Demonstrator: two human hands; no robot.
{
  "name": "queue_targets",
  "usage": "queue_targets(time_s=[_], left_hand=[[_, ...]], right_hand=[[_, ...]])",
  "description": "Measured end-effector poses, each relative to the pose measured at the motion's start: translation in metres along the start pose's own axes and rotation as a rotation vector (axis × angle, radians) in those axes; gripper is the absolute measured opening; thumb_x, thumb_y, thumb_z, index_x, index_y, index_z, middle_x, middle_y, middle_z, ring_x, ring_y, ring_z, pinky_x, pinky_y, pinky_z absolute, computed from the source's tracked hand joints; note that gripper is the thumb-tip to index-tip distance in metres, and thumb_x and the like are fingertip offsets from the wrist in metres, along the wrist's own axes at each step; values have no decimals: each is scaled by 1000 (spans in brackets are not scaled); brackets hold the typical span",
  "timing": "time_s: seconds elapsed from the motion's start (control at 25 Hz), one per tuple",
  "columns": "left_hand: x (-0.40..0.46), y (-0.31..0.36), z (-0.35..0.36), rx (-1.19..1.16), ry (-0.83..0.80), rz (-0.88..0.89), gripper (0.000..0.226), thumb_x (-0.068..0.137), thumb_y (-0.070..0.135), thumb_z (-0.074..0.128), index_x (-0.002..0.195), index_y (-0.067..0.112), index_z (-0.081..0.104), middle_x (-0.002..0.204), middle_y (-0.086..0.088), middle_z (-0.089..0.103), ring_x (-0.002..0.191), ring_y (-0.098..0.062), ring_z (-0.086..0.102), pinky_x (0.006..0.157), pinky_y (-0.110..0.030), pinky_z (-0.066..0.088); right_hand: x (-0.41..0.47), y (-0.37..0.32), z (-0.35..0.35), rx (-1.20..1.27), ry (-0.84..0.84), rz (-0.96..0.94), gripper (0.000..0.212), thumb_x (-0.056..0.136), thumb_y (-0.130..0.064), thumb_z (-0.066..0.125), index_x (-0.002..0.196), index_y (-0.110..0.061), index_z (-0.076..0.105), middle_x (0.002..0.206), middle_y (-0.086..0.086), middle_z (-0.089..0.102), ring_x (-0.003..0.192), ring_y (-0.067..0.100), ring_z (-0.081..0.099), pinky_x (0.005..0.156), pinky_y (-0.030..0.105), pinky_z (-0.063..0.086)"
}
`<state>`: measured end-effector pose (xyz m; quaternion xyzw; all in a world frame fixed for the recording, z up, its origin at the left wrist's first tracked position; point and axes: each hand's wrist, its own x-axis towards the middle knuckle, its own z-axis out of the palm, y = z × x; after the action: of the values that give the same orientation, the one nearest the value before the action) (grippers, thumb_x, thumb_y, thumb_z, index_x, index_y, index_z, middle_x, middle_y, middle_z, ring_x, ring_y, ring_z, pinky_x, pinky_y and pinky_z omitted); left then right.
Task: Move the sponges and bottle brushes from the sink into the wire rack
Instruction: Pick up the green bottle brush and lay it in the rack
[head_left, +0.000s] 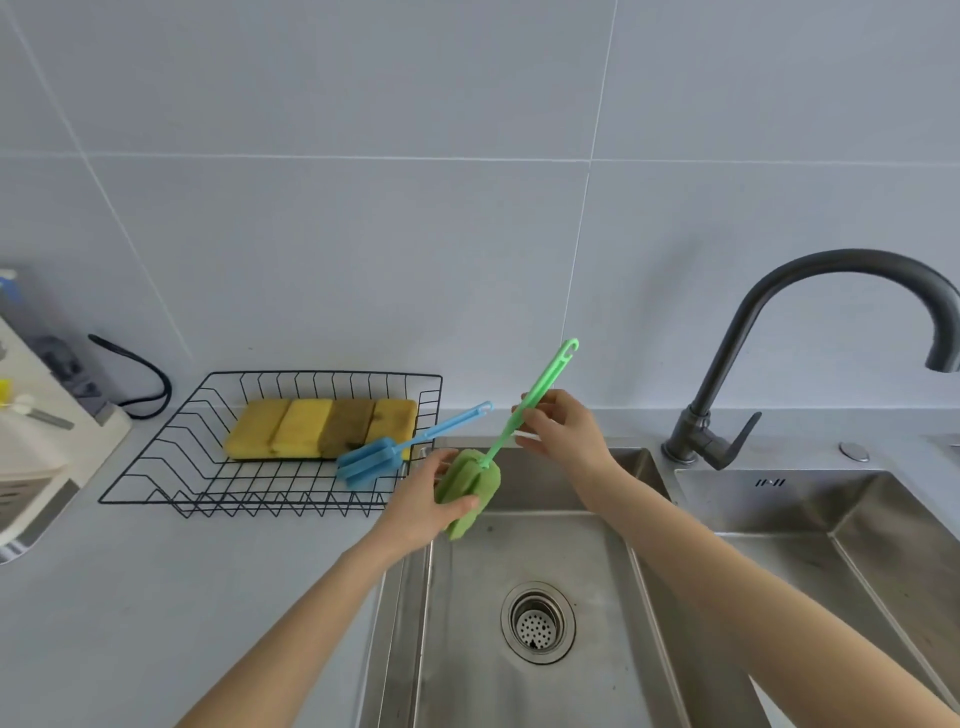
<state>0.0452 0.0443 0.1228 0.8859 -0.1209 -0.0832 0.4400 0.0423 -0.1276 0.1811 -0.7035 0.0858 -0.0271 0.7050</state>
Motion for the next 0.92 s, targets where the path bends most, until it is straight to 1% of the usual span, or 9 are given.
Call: queue_targets(time_s=[0.08,0.2,0.32,0.4,0.48,0.56,0.68,0.8,0.92], left_hand=[[2,-6,-13,20,15,-18,58,76,27,69,125,16,40,129,-2,51,108,-11,48,90,-25,37],[8,-15,-36,65,74,-28,57,75,24,70,124,13,44,127,-4,54,102,-8,45,88,-23,37],[18,-22,-59,162,145,-6,57,75,23,70,125,13,46,126,-5,54,100,-9,44,86,-24,34],[28,-30,-73,221,153,-10,57,76,22,69,127,13,45,126,-9,52,104,-14,45,88,-27,34],[36,-41,-83,266,126,-49,58,77,21,67,130,14,43,127,-13,50,113,-22,46,93,-31,35],[42,-54,-89,299,73,-94,59,78,20,66,132,16,40,128,-14,49,116,-25,46,97,-34,35],[46,-74,-88,280,0,-150,58,78,16,66,130,16,39,126,-14,50,114,-26,49,95,-35,38],[47,-91,-79,298,-33,-185,51,78,15,66,123,15,43,125,-12,52,111,-26,51,93,-38,41],[48,-97,-74,328,-27,-203,44,77,18,67,117,16,47,118,-10,56,102,-23,52,85,-36,42]], right_hand=[[6,-9,-1,60,8,-29,9,93,-9,50,98,-15,55,97,8,64,80,9,64,62,13,56],[18,-18,0,121,14,-57,10,93,-12,51,102,-12,56,86,0,63,79,7,64,62,11,57],[30,-20,8,121,20,-46,12,92,-11,52,104,-9,53,87,2,63,77,8,65,60,11,56],[38,-14,16,119,28,-29,12,92,-9,53,104,-9,50,93,7,63,77,13,66,59,12,56],[45,-3,24,81,34,-13,13,92,-8,53,104,-11,48,99,11,62,81,20,67,61,14,57],[51,12,32,27,16,4,11,92,-6,52,101,-12,49,101,13,61,84,22,66,61,15,56],[61,35,41,-24,-6,63,8,92,-5,53,95,-13,51,99,12,60,85,22,66,62,16,55],[67,57,46,-86,-7,148,7,91,-8,54,96,-12,51,100,10,62,85,21,67,63,17,56],[70,69,43,-115,19,212,8,91,-9,55,97,-12,51,97,9,64,83,19,67,68,21,58]])
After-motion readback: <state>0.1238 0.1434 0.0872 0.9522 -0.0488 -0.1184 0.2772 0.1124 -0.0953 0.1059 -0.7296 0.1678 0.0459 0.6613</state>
